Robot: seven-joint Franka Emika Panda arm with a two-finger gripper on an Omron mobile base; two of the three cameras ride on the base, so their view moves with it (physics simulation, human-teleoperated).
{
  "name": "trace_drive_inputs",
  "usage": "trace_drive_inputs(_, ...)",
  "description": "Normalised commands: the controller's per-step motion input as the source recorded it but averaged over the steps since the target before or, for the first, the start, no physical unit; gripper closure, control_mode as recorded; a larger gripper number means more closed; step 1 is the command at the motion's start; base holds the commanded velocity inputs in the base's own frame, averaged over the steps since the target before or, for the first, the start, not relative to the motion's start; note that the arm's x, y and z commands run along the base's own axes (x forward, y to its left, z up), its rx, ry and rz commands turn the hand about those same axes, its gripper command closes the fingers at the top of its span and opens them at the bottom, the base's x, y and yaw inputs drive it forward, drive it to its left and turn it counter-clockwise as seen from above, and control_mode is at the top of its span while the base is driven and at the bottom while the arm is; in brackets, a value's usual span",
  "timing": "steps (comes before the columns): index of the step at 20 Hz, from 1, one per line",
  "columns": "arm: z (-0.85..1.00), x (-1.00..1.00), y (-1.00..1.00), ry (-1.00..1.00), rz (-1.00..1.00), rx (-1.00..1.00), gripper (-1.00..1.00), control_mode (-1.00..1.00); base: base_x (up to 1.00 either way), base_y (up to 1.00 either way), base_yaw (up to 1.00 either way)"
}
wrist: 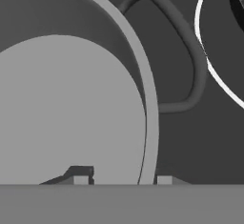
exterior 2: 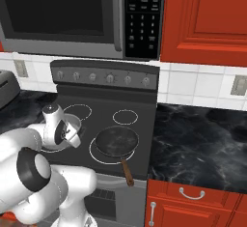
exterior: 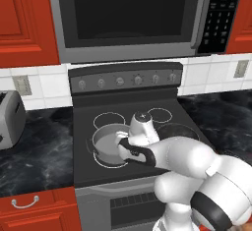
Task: Move the pot and pan from the stove into the sink.
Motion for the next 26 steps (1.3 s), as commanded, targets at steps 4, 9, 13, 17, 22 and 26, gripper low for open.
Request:
trace_drive_inputs(4,0.36,0.00,0.00,0.00,-0.01,0.01,1.00,-1.00,0.00,0.00,0.00)
trace_drive_inputs(9,0.58,-0.04,-0.04,0.01,0.00,0.05,1.00,-1.00,0.00,0.00,0.00)
trace_drive_inputs(13,0.67,-0.23,-0.13,0.00,0.00,0.06,1.00,-1.00,0.00,0.00,0.00)
trace_drive_inputs(17,0.60,-0.49,-0.18,0.00,0.00,0.05,1.00,-1.00,0.00,0.00,0.00)
trace_drive_inputs(22,0.50,-0.81,-0.24,-0.04,0.00,0.05,1.00,-1.00,0.00,0.00,0.00)
trace_drive_inputs(26,0.49,-0.91,-0.24,-0.09,0.00,0.04,1.00,-1.00,0.00,0.00,0.00)
